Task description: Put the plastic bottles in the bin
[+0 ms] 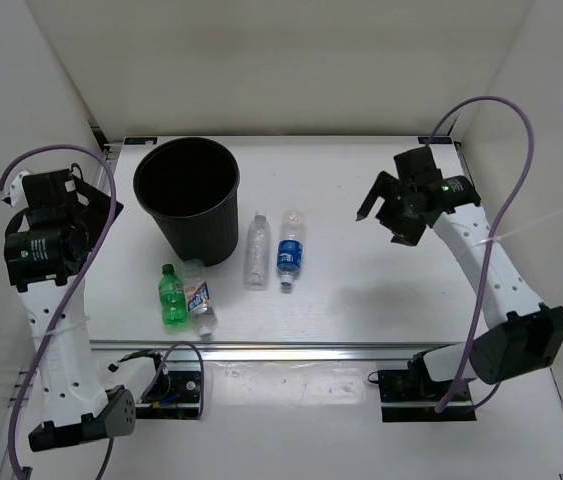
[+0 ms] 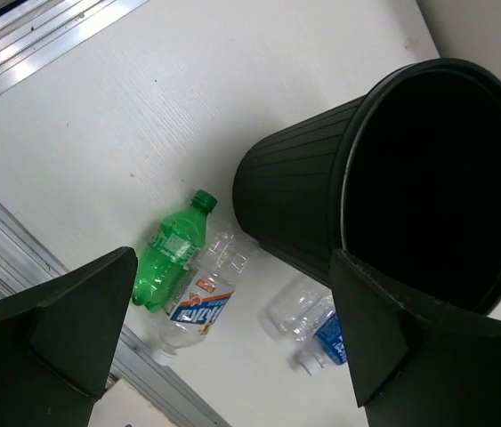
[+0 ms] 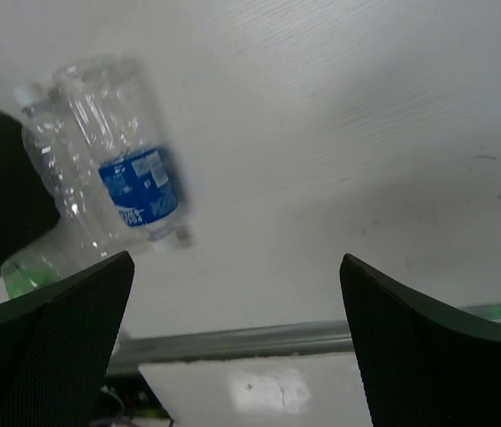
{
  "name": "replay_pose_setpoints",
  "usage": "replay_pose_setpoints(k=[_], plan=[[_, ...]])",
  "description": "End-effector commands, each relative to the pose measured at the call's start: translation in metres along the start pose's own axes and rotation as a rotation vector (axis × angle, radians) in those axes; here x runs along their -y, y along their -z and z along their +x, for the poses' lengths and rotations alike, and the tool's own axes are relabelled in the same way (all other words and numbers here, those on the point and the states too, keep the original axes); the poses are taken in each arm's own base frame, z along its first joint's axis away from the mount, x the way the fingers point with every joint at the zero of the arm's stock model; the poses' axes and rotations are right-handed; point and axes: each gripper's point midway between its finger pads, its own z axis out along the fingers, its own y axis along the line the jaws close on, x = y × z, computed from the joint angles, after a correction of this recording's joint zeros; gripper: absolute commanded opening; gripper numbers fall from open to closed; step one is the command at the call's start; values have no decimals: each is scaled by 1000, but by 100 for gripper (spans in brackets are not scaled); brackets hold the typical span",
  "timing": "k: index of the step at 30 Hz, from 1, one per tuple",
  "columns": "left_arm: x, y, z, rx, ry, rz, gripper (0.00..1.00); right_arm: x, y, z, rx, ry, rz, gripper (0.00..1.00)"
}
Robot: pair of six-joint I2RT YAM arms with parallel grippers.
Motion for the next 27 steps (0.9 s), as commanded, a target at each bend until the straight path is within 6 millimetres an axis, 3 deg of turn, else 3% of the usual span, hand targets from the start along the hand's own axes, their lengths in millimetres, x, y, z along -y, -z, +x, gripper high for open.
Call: replay_pose_setpoints(k=[1, 3, 8, 9, 10, 14, 15, 17, 20, 22, 26, 27], plan=[[-15, 12, 11, -25, -42, -27, 100, -34, -15, 20, -139, 131, -193, 100], [-14, 16, 12, -19, -45, -10, 100, -52, -23, 37, -221, 211, -278, 100], [-6, 11, 32, -87, -72, 60, 100, -99, -37, 56, -272, 369, -447, 100], [-6, 11, 32, -86, -81, 61, 100, -104, -53, 63, -321, 383, -438, 100], [-5, 13, 30, -80, -79, 67, 100, -117, -53, 56, -316, 396, -469, 100], [-19, 4, 28, -35, -96, 12, 100, -146, -83, 74, -337, 503, -458, 100], [-21, 6, 26, -23, -94, 11, 100, -145, -104, 77, -358, 512, -424, 100], [-20, 3, 27, -31, -109, 4, 100, -150, -119, 83, -389, 518, -405, 100], [-19, 2, 32, -61, -128, 10, 100, -153, -159, 90, -435, 512, -366, 100], [-18, 2, 33, -67, -127, 17, 100, -161, -168, 87, -431, 513, -370, 100], [-13, 6, 34, -94, -150, 38, 100, -154, -202, 103, -500, 503, -338, 100], [-13, 4, 34, -100, -163, 32, 100, -152, -205, 105, -507, 501, -332, 95]])
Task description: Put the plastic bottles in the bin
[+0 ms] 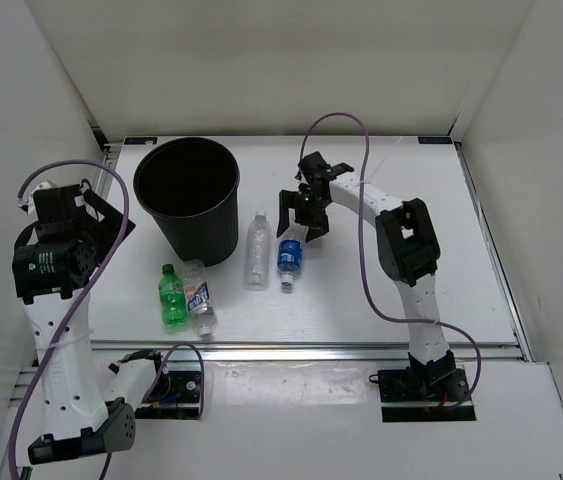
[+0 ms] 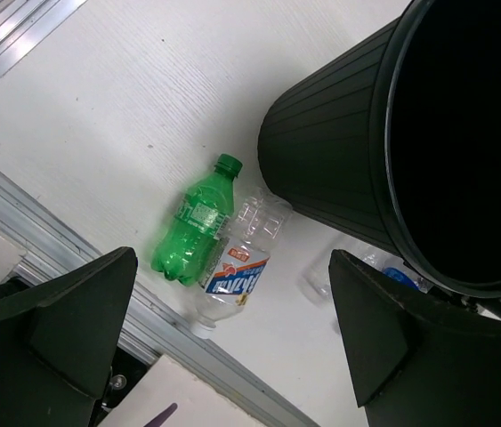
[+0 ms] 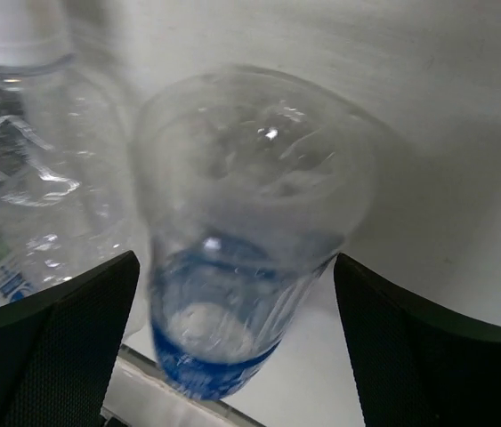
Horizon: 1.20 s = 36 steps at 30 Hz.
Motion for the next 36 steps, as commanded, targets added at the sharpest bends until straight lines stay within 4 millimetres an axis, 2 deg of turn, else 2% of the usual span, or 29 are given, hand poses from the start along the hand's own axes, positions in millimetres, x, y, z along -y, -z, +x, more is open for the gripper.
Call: replay_pose_setpoints(k=[1, 3, 4, 6, 7, 9, 10, 12, 13, 14, 15, 17, 18, 20, 21, 22, 23, 24, 25, 26, 27, 29, 30, 31, 32, 33, 35, 36], plan=[[2, 9, 0, -17, -36, 17, 100, -2, 2, -10, 9, 19, -29, 92], [2, 7, -3, -12, -37, 8, 100, 2, -7, -3, -19, 0, -29, 82], [1, 7, -4, -6, -37, 0, 100, 5, -10, 1, -30, -5, -24, 71], [1, 7, -4, -6, -37, 0, 100, 1, -1, 3, -24, 0, -37, 61], [0, 5, -2, -13, -38, -5, 100, -1, 16, 4, -6, -2, -42, 58], [0, 5, -2, -13, -29, -5, 100, -2, 38, 4, 40, 9, -13, 50], [0, 5, -2, -13, -29, -5, 100, -14, 68, 0, 101, 31, -25, 47], [3, 3, -4, -2, -26, 4, 100, -29, 102, -3, 159, 57, -25, 46], [4, 5, -7, 15, -22, 16, 100, -43, 133, -9, 230, 81, -42, 46], [5, 7, -6, 20, -19, 32, 100, -57, 152, -13, 272, 106, -66, 46], [8, 12, -11, 55, -10, 58, 100, -85, 191, -24, 362, 139, -119, 46], [6, 7, -7, 61, -9, 63, 100, -117, 234, -39, 480, 183, -189, 46], [5, 6, -6, 72, -6, 71, 100, -153, 274, -48, 593, 244, -280, 46], [4, 4, -3, 104, 13, 96, 100, -188, 306, -53, 710, 308, -343, 47], [5, 4, -2, 113, 16, 115, 100, -209, 320, -62, 790, 365, -396, 47], [7, 4, -1, 118, 18, 132, 100, -221, 331, -65, 848, 416, -415, 47], [6, 2, 4, 120, 19, 145, 100, -241, 332, -61, 871, 464, -452, 47], [9, 2, 2, 124, 20, 160, 100, -252, 327, -66, 896, 495, -464, 47], [9, 0, 6, 109, 18, 162, 100, -268, 331, -70, 943, 541, -496, 47], [13, -3, 8, 88, 14, 171, 100, -289, 340, -66, 995, 611, -514, 47], [11, -5, 11, 71, 10, 158, 100, -297, 320, -74, 986, 631, -512, 47], [14, -7, 14, 53, -7, 167, 100, -314, 313, -75, 998, 673, -578, 49], [15, -5, 12, 60, -6, 173, 100, -322, 291, -74, 966, 689, -595, 53], [16, -5, 10, 68, -14, 178, 100, -326, 287, -77, 971, 701, -614, 58], [17, -7, 11, 61, -15, 173, 100, -334, 270, -69, 918, 723, -659, 68], [19, -7, 10, 62, -27, 186, 100, -335, 261, -68, 894, 721, -673, 71], [19, -10, 14, 46, -30, 186, 100, -342, 260, -65, 894, 721, -705, 75], [19, -13, 19, 27, -33, 189, 100, -343, 254, -64, 883, 729, -714, 88]])
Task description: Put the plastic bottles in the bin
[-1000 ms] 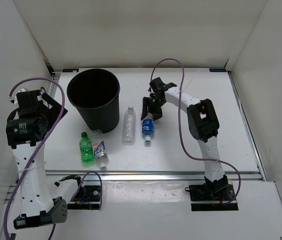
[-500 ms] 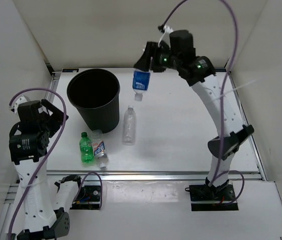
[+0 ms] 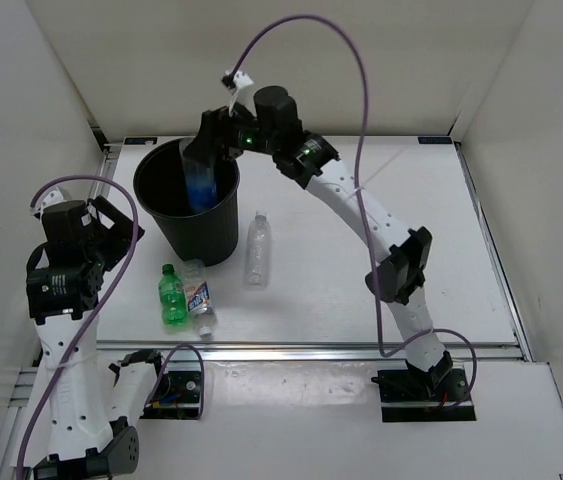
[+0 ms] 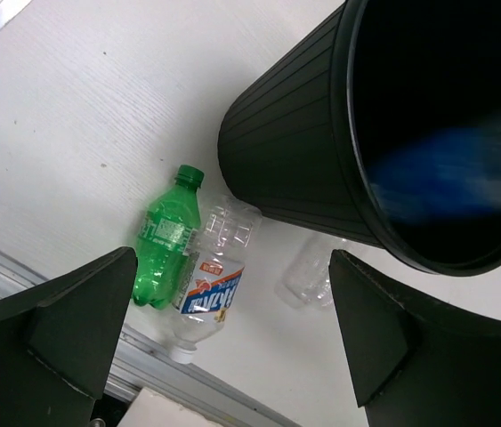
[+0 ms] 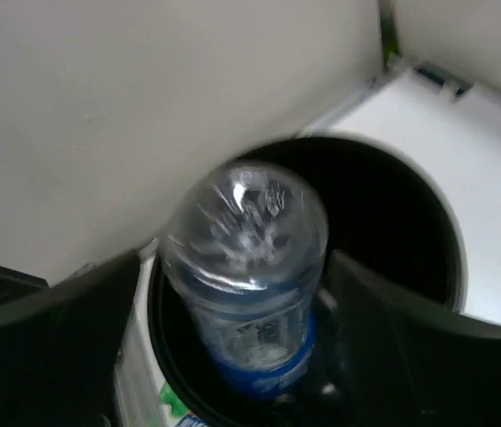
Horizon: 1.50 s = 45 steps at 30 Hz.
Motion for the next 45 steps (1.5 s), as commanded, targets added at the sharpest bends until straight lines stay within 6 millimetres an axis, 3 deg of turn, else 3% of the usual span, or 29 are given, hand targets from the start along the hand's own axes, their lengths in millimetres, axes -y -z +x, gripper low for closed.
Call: replay_pose_setpoints(k=[1, 4, 5, 7, 9, 10, 11, 12, 13, 16, 17, 22, 28, 29, 32, 38, 39, 45], plan=[[6, -2, 5, -18, -20, 40, 100, -25, 0, -21, 74, 45, -107, 99], [5, -5, 6, -20, -20, 39, 100, -31, 13, -39, 108, 66, -85, 99], [5, -5, 6, -20, -20, 39, 100, -40, 29, -59, 148, 86, -72, 99], [5, -5, 6, -20, -20, 39, 100, -13, 45, -69, 168, 78, 66, 99], [3, -7, 9, -28, -22, 33, 100, 6, 74, -79, 184, 61, 197, 99], [2, -5, 8, -16, -21, 31, 100, 48, 78, -48, 122, -17, 323, 99], [1, -5, 7, -9, -21, 22, 100, 67, 100, -48, 141, -63, 428, 99], [1, -5, 7, -9, -21, 22, 100, 85, 108, -26, 89, -118, 470, 99], [-3, -5, 8, -11, -22, 6, 100, 117, 122, 14, 8, -189, 528, 99], [-9, -7, 10, -14, -24, -23, 100, 141, 135, 80, -113, -345, 523, 99], [-12, -9, 15, -22, -26, -29, 100, 148, 138, 123, -198, -422, 521, 99], [-16, -20, 22, -29, -27, -34, 100, 155, 132, 196, -334, -553, 428, 98], [-27, -29, 39, -61, -47, -61, 100, 160, 113, 240, -426, -589, 352, 98], [-25, -27, 39, -58, -53, -48, 100, 159, 106, 236, -424, -599, 329, 98], [-26, -29, 40, -56, -68, -49, 100, 165, 99, 261, -478, -647, 342, 98], [-35, -37, 58, -107, -102, -79, 100, 170, 77, 283, -535, -686, 325, 98], [-37, -35, 56, -93, -101, -82, 100, 173, 77, 297, -569, -711, 328, 96], [-42, -34, 59, -105, -115, -104, 100, 171, 70, 319, -627, -762, 300, 88]])
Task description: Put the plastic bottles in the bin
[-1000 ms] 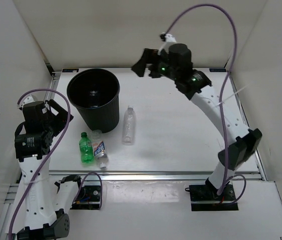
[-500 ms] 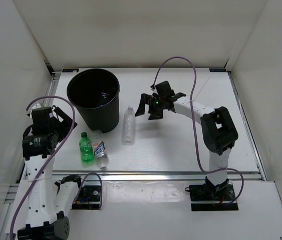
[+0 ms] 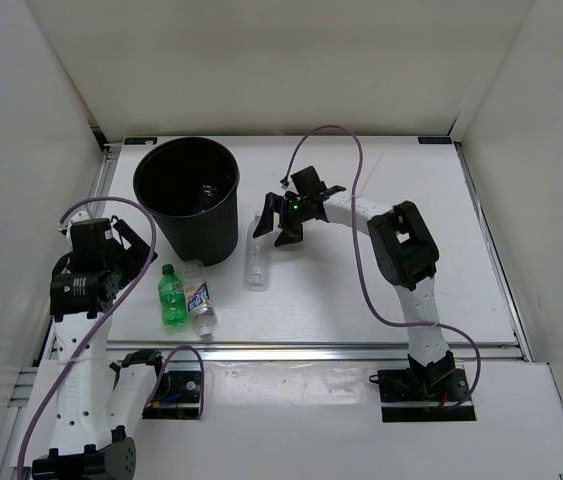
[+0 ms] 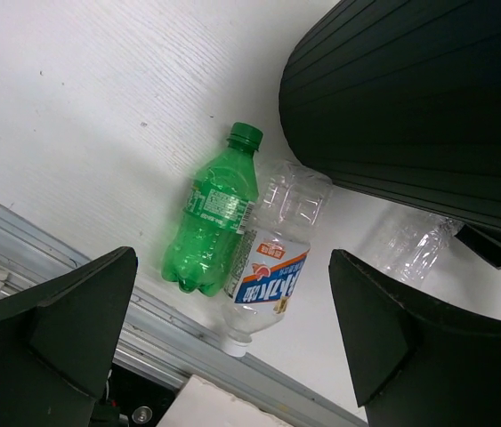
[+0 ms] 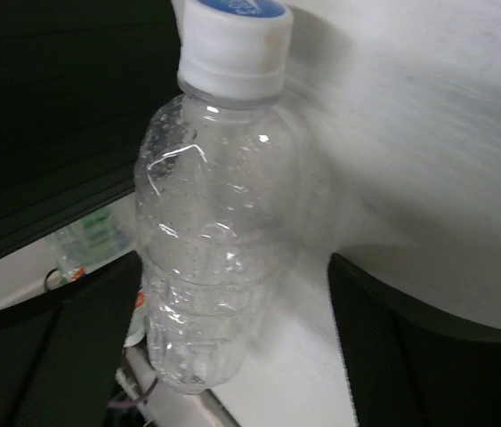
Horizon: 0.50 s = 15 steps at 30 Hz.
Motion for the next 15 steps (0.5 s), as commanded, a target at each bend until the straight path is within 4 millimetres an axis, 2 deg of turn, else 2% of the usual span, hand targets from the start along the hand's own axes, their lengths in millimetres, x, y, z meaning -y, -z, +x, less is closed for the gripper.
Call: replay_pose_setpoints(k=[1, 3, 4, 7, 8, 9, 10, 11, 12, 13, 14, 15], plan=[[-5, 3, 0, 14, -17, -15, 100, -17, -2, -1, -40, 4, -52, 83], [-7, 3, 3, 12, -18, -15, 100, -13, -7, 4, -84, -8, -52, 76], [-7, 3, 3, 12, -18, -15, 100, -21, -5, 2, -96, 5, -77, 68], [-9, 0, 8, 2, -11, -22, 100, -16, -5, 10, -148, -19, -50, 53], [-9, 0, 8, 2, -11, -22, 100, -18, -2, 4, -132, 6, -30, 46], [-8, 0, 6, 10, -9, -17, 100, -20, 6, 4, -131, 10, -14, 43], [-8, 2, 6, 19, -7, -11, 100, -32, 20, 0, -98, 32, -21, 40], [-10, 2, 8, 17, -7, -12, 100, -33, 30, -5, -73, 44, -16, 33], [-8, 1, 6, 25, -6, -7, 100, -33, 38, -1, -66, 58, -6, 29], [-11, 1, 8, 32, 4, -15, 100, -48, 60, -8, -11, 96, -3, 26], [-13, 4, 6, 51, 7, -17, 100, -55, 71, -10, 18, 121, -2, 21], [-17, -1, 12, 32, 2, -30, 100, -59, 80, -9, 36, 139, 0, 19]])
